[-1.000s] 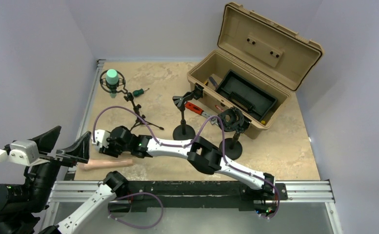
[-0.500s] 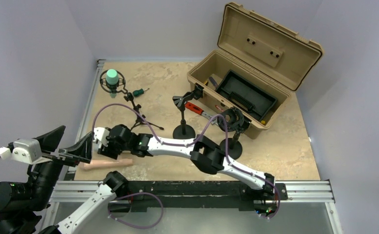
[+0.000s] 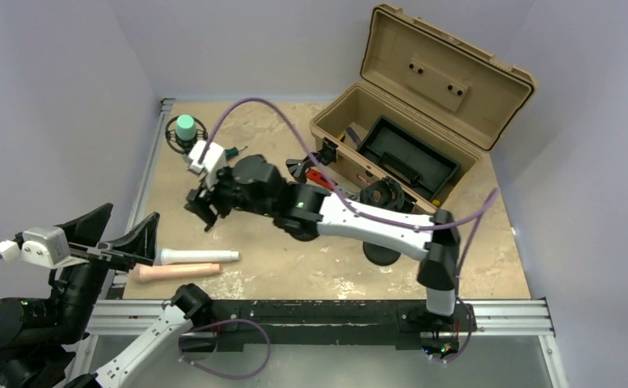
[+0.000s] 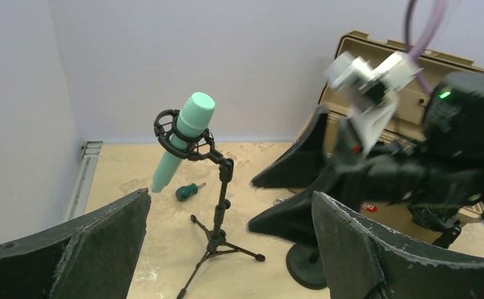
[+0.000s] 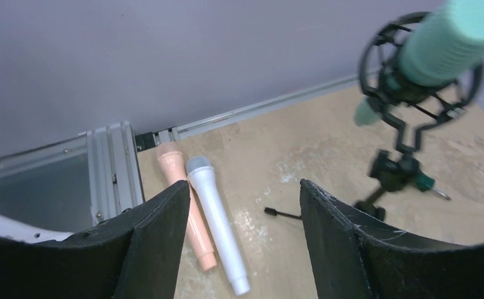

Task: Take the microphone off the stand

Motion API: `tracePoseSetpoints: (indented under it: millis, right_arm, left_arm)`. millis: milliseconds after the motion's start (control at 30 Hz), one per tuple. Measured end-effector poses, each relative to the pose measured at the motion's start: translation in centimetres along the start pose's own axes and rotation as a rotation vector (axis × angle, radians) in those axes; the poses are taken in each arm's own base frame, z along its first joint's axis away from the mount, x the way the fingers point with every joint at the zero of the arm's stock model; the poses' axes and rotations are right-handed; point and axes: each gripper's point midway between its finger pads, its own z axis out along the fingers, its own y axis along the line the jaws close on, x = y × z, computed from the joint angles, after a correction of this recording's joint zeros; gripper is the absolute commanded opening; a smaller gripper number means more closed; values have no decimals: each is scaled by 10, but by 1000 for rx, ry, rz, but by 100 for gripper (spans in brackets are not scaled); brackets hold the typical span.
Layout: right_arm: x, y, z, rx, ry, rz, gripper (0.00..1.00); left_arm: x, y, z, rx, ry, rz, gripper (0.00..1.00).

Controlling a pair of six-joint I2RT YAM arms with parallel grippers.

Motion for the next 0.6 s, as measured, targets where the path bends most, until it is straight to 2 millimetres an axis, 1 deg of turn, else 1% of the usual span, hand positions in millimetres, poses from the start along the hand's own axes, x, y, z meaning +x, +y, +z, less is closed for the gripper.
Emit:
tracePoseSetpoints:
  millis: [100,233,267,300,400,500,567,600]
  right_arm:
    - [-18,-22,-39,37,-28,49,62]
    - [-23,-63,-92,116,-42,116,63]
    - [-22,-74,-105,141,-45,137,64]
    - [-22,-85,-119,166,-51,160,66]
    - [-22,-118,-158,230,-82,252,78]
    - [-19,-149,-201,302,-129,359,91]
    - [-19,-156,-219,329,-156,413,93]
    - [-19,-155,-226,322,-170,446,93]
  left_arm:
    - [7,-4,6,5,11,-11,98]
    - [21,-11,16,19,39,-26,99]
    - [26,-15,21,26,51,-33,100]
    - [30,-19,25,32,64,-36,100]
    - [46,-35,45,64,136,-38,100]
    - [68,-56,71,103,232,-36,100]
    - [85,-68,86,127,292,-38,100]
    - [94,-74,91,139,318,-38,99]
